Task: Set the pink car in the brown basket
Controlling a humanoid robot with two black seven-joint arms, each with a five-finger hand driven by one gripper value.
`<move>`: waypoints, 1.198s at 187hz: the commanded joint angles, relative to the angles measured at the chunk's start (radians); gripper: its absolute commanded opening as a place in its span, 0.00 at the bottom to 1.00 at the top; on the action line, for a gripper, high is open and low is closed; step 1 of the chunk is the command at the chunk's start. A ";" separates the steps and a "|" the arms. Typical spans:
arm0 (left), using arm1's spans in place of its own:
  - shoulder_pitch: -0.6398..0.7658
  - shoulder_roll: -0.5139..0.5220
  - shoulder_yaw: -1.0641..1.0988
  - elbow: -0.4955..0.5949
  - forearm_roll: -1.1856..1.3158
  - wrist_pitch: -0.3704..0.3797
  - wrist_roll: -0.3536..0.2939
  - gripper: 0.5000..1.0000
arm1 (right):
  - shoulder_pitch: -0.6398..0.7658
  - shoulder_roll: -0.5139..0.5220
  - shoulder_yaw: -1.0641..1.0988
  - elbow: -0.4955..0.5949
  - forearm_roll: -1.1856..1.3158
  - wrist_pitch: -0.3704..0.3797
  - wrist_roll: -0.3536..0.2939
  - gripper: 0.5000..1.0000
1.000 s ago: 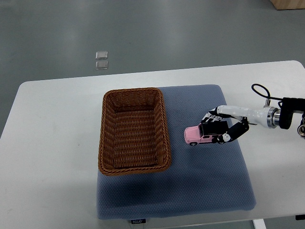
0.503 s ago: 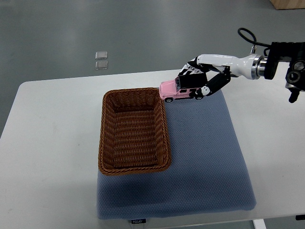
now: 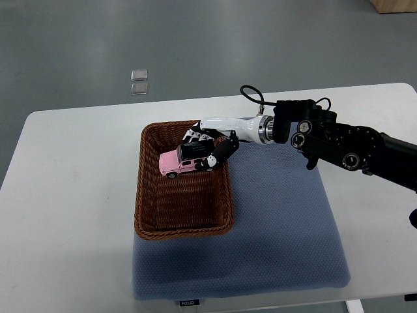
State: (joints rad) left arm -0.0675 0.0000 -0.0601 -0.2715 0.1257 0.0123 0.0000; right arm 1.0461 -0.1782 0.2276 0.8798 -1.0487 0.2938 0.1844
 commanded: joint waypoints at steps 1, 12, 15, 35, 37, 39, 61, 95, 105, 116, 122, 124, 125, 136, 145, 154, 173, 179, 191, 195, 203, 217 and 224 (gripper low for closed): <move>0.000 0.000 0.002 -0.002 0.000 0.000 0.000 1.00 | -0.024 0.028 -0.004 -0.013 -0.002 -0.016 0.003 0.00; 0.000 0.000 0.002 -0.002 0.000 0.000 0.000 1.00 | -0.034 0.043 -0.004 -0.018 -0.007 -0.021 0.007 0.00; 0.000 0.000 0.002 -0.002 0.000 0.000 0.000 1.00 | -0.035 0.048 -0.004 -0.018 -0.008 -0.021 0.012 0.00; 0.000 0.000 0.002 0.000 0.000 0.000 0.000 1.00 | -0.043 0.063 -0.002 -0.024 -0.008 -0.022 0.026 0.36; 0.000 0.000 0.002 0.000 0.000 0.000 0.000 1.00 | -0.044 0.063 -0.001 -0.024 -0.008 -0.022 0.026 0.39; 0.000 0.000 0.002 -0.002 0.000 0.000 0.000 1.00 | -0.046 0.063 -0.001 -0.024 -0.008 -0.022 0.026 0.43; 0.000 0.000 0.002 0.000 0.000 0.000 0.000 1.00 | -0.047 0.063 0.007 -0.025 -0.007 -0.022 0.026 0.73; 0.000 0.000 0.002 0.005 0.000 0.000 0.000 1.00 | -0.047 0.043 0.081 -0.027 0.009 -0.033 0.026 0.80; 0.000 0.000 0.002 0.005 0.000 0.000 0.000 1.00 | -0.054 0.028 0.157 -0.028 0.012 -0.031 0.026 0.81; 0.002 0.000 0.002 0.005 0.000 0.000 0.000 1.00 | -0.073 0.005 0.257 -0.030 0.024 -0.031 0.026 0.81; 0.002 0.000 0.002 0.006 0.000 0.000 0.000 1.00 | -0.098 -0.009 0.312 -0.030 0.042 -0.033 0.027 0.81; 0.002 0.000 0.002 0.006 0.000 0.000 0.000 1.00 | -0.107 -0.012 0.334 -0.030 0.052 -0.033 0.027 0.81; 0.002 0.000 0.002 0.006 0.000 0.000 0.000 1.00 | -0.107 -0.012 0.334 -0.030 0.052 -0.033 0.027 0.81; 0.002 0.000 0.002 0.006 0.000 0.000 0.000 1.00 | -0.173 -0.018 0.472 -0.030 0.136 -0.027 0.027 0.81; 0.000 0.000 0.003 0.006 0.000 0.000 0.000 1.00 | -0.231 -0.009 0.587 -0.028 0.231 -0.024 0.027 0.81; 0.002 0.000 0.003 0.003 0.000 0.000 0.000 1.00 | -0.281 -0.001 0.673 -0.028 0.319 -0.024 0.030 0.81; 0.002 0.000 0.005 0.001 0.000 0.000 0.000 1.00 | -0.385 0.017 0.843 -0.031 0.593 -0.022 0.035 0.81; 0.000 0.000 0.005 0.000 0.000 0.000 0.000 1.00 | -0.403 0.020 0.866 -0.035 0.673 -0.022 0.035 0.81; 0.002 0.000 0.006 0.000 0.000 0.000 0.000 1.00 | -0.429 0.023 0.880 -0.047 0.817 -0.022 0.037 0.81; 0.002 0.000 0.006 0.000 0.000 0.000 0.000 1.00 | -0.437 0.023 0.880 -0.054 0.857 -0.022 0.038 0.81; 0.002 0.000 0.008 0.000 0.000 0.000 0.000 1.00 | -0.449 0.026 0.880 -0.074 0.917 -0.022 0.046 0.81; 0.000 0.000 0.008 -0.002 0.000 0.000 0.000 1.00 | -0.452 0.057 0.880 -0.134 0.972 -0.021 0.066 0.81; 0.002 0.000 0.008 -0.002 0.000 0.000 0.000 1.00 | -0.452 0.071 0.882 -0.170 0.975 -0.018 0.075 0.81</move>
State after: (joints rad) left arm -0.0664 0.0000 -0.0525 -0.2716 0.1258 0.0123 0.0000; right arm 0.6007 -0.1417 1.1061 0.7900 -0.1350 0.2715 0.2355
